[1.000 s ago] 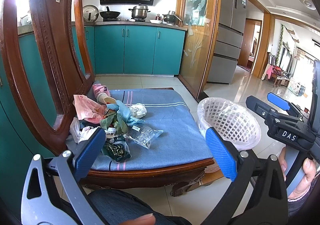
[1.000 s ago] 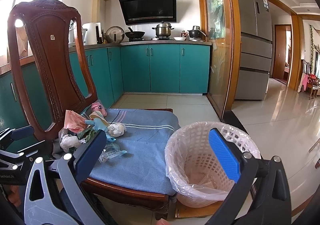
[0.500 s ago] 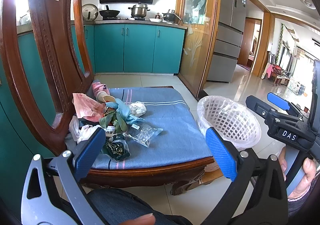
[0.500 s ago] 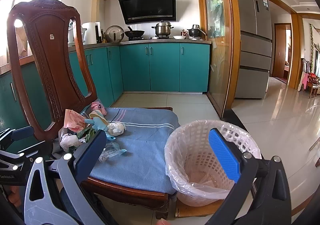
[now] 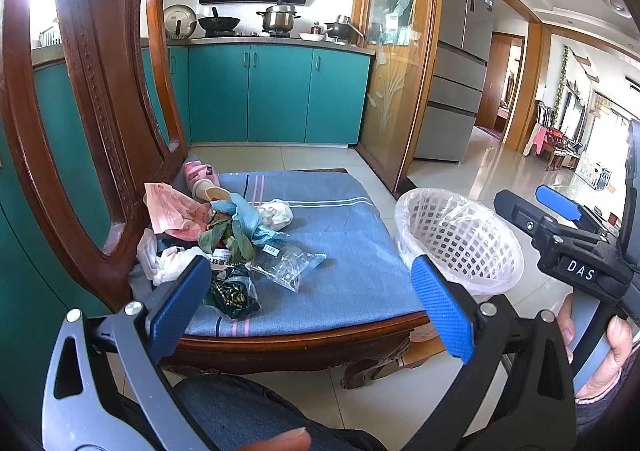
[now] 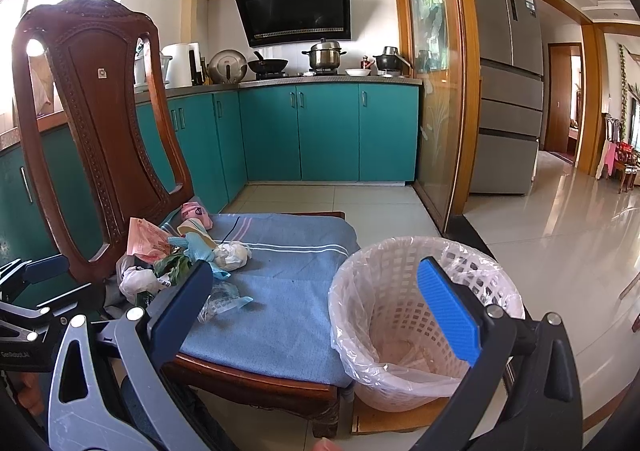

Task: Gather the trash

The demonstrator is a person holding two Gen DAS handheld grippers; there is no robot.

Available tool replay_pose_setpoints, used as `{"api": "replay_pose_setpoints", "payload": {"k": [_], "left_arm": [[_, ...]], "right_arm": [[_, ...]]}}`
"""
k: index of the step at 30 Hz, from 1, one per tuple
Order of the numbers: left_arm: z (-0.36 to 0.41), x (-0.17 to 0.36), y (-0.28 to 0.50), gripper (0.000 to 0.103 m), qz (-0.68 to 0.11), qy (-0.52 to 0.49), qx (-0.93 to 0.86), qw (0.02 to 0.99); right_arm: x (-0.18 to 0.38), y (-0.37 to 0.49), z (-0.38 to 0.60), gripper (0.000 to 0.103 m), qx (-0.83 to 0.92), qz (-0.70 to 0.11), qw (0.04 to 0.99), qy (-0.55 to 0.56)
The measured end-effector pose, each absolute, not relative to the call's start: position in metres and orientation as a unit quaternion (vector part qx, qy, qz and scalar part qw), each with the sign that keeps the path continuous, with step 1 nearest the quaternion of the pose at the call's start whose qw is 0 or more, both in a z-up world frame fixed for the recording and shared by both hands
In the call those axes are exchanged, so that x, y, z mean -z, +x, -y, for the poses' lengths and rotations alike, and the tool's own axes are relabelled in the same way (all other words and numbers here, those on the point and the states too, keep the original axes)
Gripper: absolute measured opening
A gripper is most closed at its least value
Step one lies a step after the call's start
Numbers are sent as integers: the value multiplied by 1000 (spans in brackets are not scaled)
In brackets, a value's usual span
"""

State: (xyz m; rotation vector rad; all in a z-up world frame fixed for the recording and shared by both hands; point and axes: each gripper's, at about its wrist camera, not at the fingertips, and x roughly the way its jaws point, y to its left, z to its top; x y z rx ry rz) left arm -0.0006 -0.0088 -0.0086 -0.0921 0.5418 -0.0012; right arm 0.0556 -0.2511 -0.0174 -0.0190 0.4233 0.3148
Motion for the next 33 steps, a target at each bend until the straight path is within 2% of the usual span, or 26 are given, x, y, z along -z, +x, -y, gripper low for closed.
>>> {"api": "replay_pose_setpoints", "payload": {"k": [33], "left_arm": [[11, 10, 3, 100, -275, -44, 1, 961]], "right_arm": [[20, 59, 257, 100, -153, -214, 965, -4]]}}
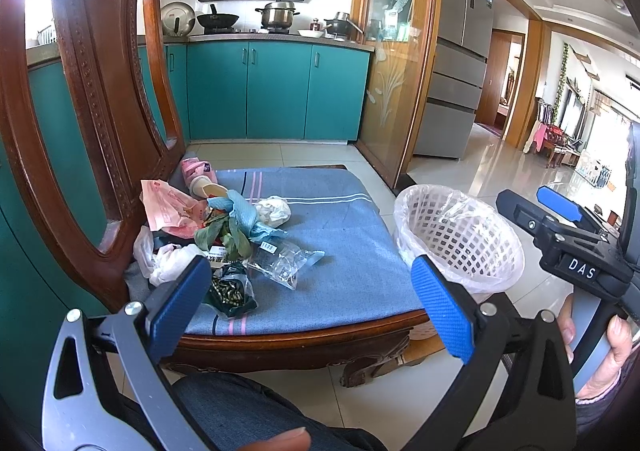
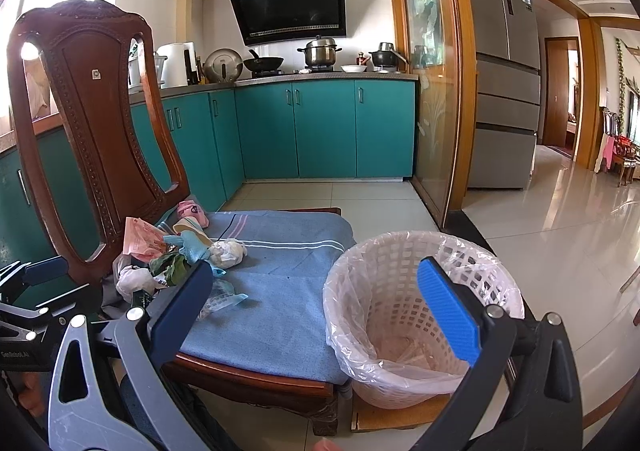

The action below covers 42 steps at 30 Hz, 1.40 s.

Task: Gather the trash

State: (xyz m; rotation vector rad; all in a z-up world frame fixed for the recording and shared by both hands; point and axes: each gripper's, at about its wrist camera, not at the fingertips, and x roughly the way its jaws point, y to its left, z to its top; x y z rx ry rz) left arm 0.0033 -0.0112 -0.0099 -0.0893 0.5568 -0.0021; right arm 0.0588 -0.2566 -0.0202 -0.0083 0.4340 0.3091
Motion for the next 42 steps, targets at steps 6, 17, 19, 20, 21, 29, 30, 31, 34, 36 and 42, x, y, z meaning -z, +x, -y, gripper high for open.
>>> {"api": "replay_pose_setpoints", "payload": {"k": [6, 17, 19, 20, 21, 29, 30, 31, 34, 36, 42], "left_arm": [[10, 11, 6, 100, -277, -45, 0, 960], [-5, 21, 17, 100, -291, -63, -13, 955], [-7, 24, 19, 100, -295, -66, -16, 953], [-8, 26, 21, 100, -298, -68, -16, 952], [-9, 28, 23, 100, -301, -69, -17, 951], [-41, 56, 39, 100, -340, -86, -71, 934], [-48, 61, 39, 100, -345, -87, -81, 931], [-54, 65, 39, 100, -350, -89, -90, 928], [-79, 80, 34, 99, -368, -107, -114, 917], [-93, 88, 30, 94, -376, -120, -126, 910], [-113, 97, 27, 92, -388, -142, -133, 901]], "right_arm": [[21, 59, 257, 100, -152, -215, 965, -4], [27, 73, 251, 100, -153, -229, 961, -8], [28, 75, 249, 100, -152, -230, 961, -10], [29, 77, 248, 100, -152, -232, 961, -12], [30, 78, 248, 100, -151, -235, 960, -13], [50, 110, 236, 100, -169, -278, 946, 3], [54, 116, 230, 100, -179, -286, 941, 2], [57, 119, 225, 100, -183, -291, 939, 0], [69, 134, 202, 100, -210, -311, 927, -10], [78, 142, 183, 95, -236, -325, 916, -15], [111, 178, 108, 94, -314, -380, 869, -36]]}}
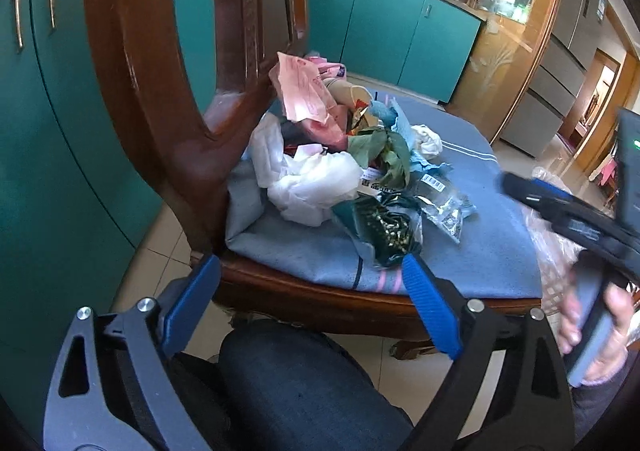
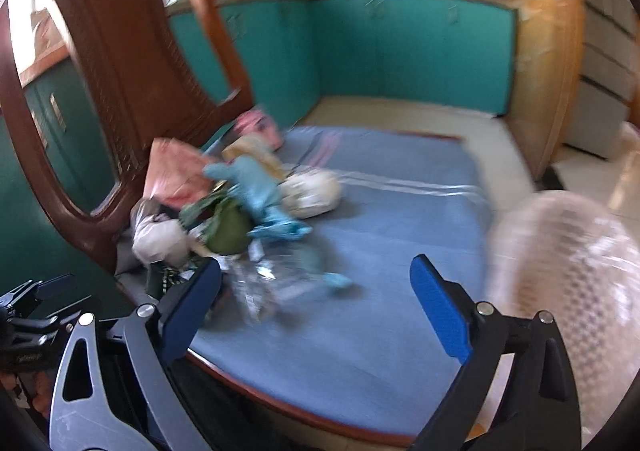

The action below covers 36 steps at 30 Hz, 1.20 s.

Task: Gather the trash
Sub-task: 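Grasp the clear plastic bag with the right gripper while the left gripper grasps the dark green wrapper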

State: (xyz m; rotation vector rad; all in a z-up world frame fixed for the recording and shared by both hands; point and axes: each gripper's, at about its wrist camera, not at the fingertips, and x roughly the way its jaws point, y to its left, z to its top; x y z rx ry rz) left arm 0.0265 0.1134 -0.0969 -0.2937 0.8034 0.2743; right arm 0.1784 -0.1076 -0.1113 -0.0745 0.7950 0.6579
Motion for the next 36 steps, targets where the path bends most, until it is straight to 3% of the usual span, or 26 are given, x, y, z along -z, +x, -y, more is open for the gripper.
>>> {"api": "replay_pose_setpoints", "payload": {"k": [10, 13, 16, 17, 26, 30, 34, 36], "left_arm": [[-113, 111, 47, 92, -410, -150, -113, 892], [-112, 116, 57, 92, -416, -157, -102, 890], [-107, 121, 70, 92, -421, -165, -91, 887], [-106, 122, 75, 92, -423, -166, -89, 886], [-75, 137, 119, 91, -452, -134, -72, 879], [-68, 146, 128, 62, -468, -131, -62, 872], [-64, 148, 128, 57, -465, -134, -54, 874], [-63, 147, 127, 56, -463, -138, -47, 874]], "right_arm": [[159, 208, 61, 94, -310, -455, 829, -94], [166, 207, 67, 78, -330, -467, 816, -84], [160, 203, 78, 71, -338, -466, 815, -70], [158, 201, 83, 59, -336, -466, 816, -71], [144, 195, 136, 59, -272, -455, 845, -61], [147, 202, 153, 59, -251, -463, 849, -47], [147, 205, 157, 61, -245, -462, 851, -37], [144, 204, 157, 71, -240, -457, 856, -38]]}}
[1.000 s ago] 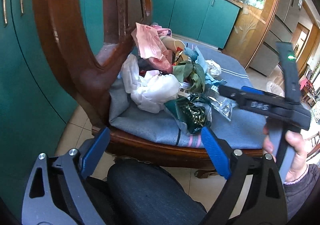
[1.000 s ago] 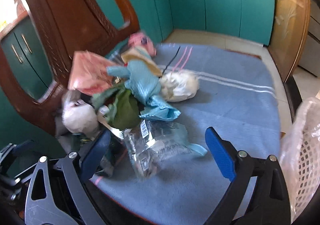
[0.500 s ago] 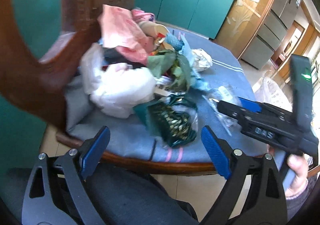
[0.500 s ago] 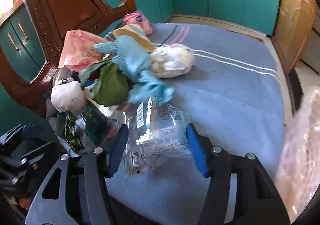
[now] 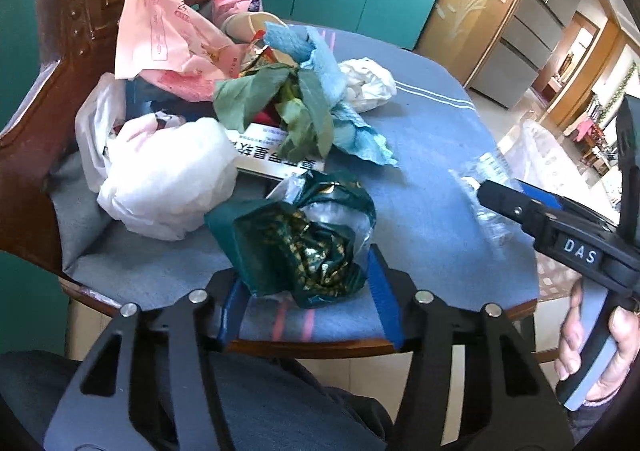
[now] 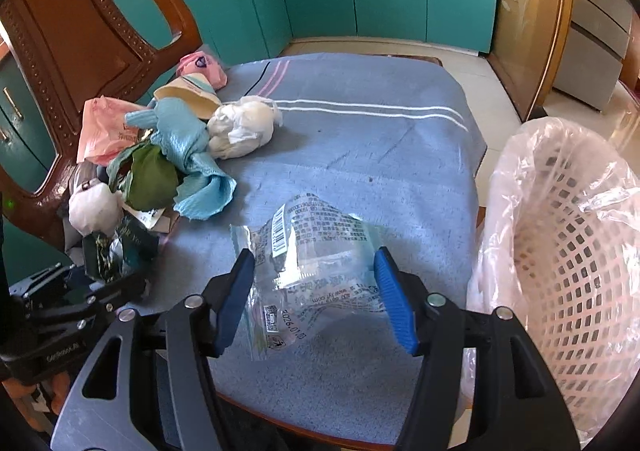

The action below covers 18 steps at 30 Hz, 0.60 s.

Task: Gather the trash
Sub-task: 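Grasp the clear plastic bag with the right gripper while the left gripper grasps the dark green wrapper, then carry both items to the basket and open both grippers to drop them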

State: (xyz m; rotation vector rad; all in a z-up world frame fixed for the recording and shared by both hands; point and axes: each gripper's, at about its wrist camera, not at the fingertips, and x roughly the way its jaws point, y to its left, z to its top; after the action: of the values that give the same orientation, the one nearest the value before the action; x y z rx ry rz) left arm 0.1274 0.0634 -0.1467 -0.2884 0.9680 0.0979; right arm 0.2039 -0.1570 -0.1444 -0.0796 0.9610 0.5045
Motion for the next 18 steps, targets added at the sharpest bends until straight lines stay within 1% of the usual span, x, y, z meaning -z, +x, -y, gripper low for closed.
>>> {"api": "replay_pose_setpoints", "payload": {"k": [2, 3, 5, 18], "left_arm": [[-62, 145, 127, 56, -461, -137, -43, 876], [-60, 145, 126, 56, -459, -136, -40, 877], [-57, 145, 127, 56, -460, -132, -38, 877], [-59, 152, 124, 56, -458, -140, -43, 877]], "right_arm": [[142, 203, 155, 80, -243, -452, 857, -40], [142, 202, 153, 83, -245, -449, 858, -43], [142, 201, 148, 84, -246, -445, 859, -57], [161, 202, 125, 84, -245, -451, 852, -102]]}}
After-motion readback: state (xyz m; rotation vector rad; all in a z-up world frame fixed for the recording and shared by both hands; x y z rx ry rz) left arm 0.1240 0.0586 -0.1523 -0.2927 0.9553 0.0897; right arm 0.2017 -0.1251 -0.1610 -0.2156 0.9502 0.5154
